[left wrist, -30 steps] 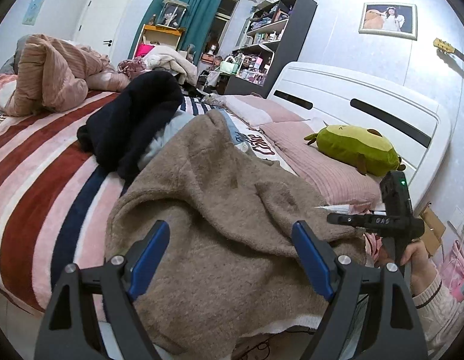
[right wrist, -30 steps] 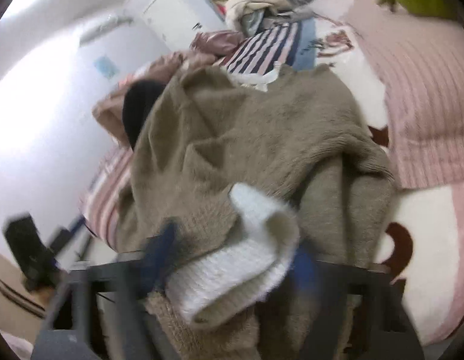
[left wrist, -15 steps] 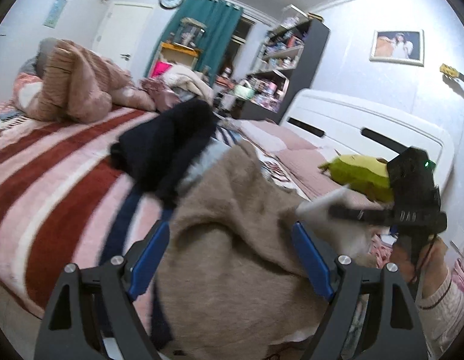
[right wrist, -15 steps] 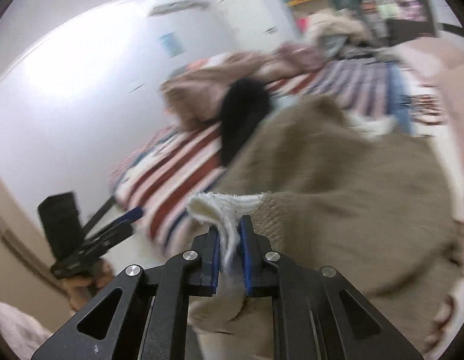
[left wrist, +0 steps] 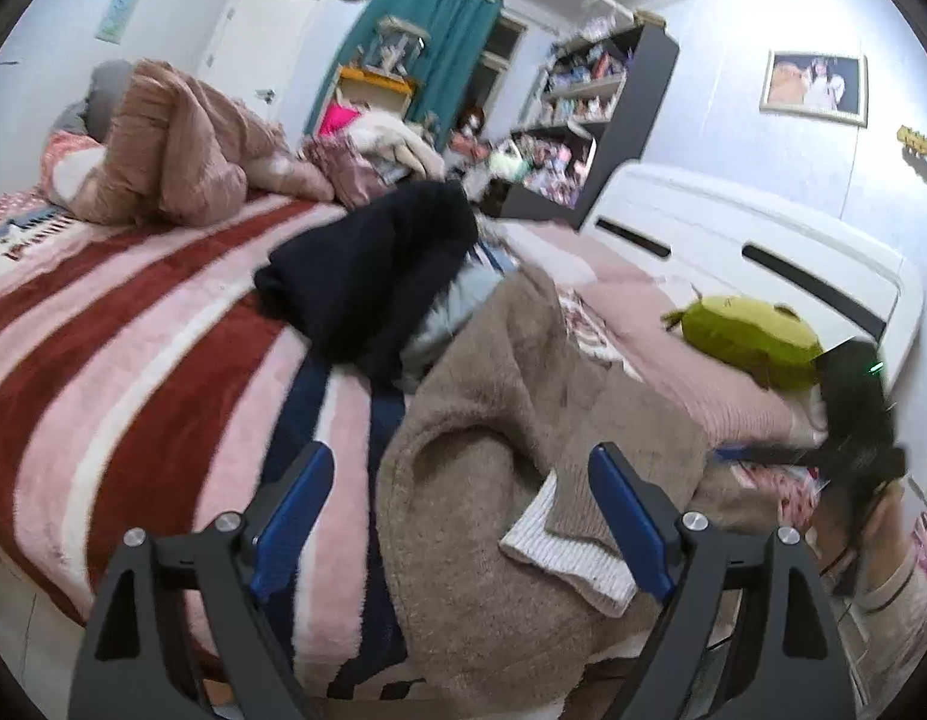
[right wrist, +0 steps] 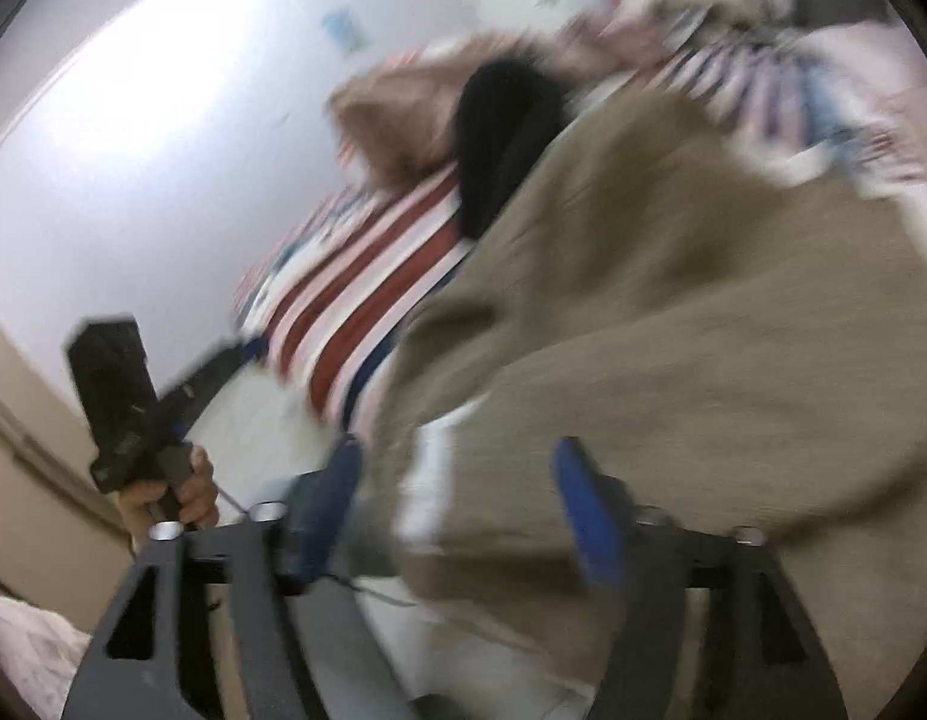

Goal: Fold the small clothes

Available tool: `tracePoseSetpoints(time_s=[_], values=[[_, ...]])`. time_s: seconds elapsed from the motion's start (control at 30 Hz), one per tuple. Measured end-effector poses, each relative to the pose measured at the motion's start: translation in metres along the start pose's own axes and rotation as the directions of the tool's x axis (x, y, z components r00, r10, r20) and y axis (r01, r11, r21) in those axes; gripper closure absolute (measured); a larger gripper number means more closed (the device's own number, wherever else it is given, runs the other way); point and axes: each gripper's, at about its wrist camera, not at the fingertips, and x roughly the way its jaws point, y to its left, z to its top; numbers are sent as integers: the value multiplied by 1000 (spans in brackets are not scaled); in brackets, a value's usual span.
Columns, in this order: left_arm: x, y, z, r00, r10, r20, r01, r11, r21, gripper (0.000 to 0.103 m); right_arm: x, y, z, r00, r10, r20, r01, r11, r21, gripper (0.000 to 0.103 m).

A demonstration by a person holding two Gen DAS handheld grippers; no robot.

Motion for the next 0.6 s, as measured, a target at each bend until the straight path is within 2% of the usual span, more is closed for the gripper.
tracePoseSetpoints(time_s=[0.1,0.13,0.2,0.3,0.37,0.43,0.53,0.57,0.6], values=[[32,1,3,997,-31,-72,31,1000,4,19,-61,-41,-10,987,-144,70,138,987,85,23],[43,2,4,994,-40,-98,41,999,2,19,-79,-62,-16,981,-183,70,173,976,128,16],[62,5,6,989,-43,-143,43,999,-4,19,-98,-100,-33,972,-234,30,223,952,212,13],[95,9,0,971,-10,-240,13,1000,13,19,-105,-141,-62,959,-279,-42,279,914,295,12],[113,13,-8,955,4,-298,-1,1000,10,19,-97,-160,-82,972,-219,-82,234,914,330,14],[126,16,-16,941,-12,-338,9,1000,-10,19,-87,-167,-96,989,-121,-83,142,933,330,14],[137,4,-23,937,27,-349,-10,999,52,19,-80,-160,-104,998,-44,-49,56,963,263,18],[139,-1,-23,934,26,-356,-6,998,58,23,-75,-159,-103,999,-2,-47,14,966,259,33],[141,-5,-24,932,11,-362,7,999,47,31,-68,-159,-103,998,50,-46,-36,964,263,44]])
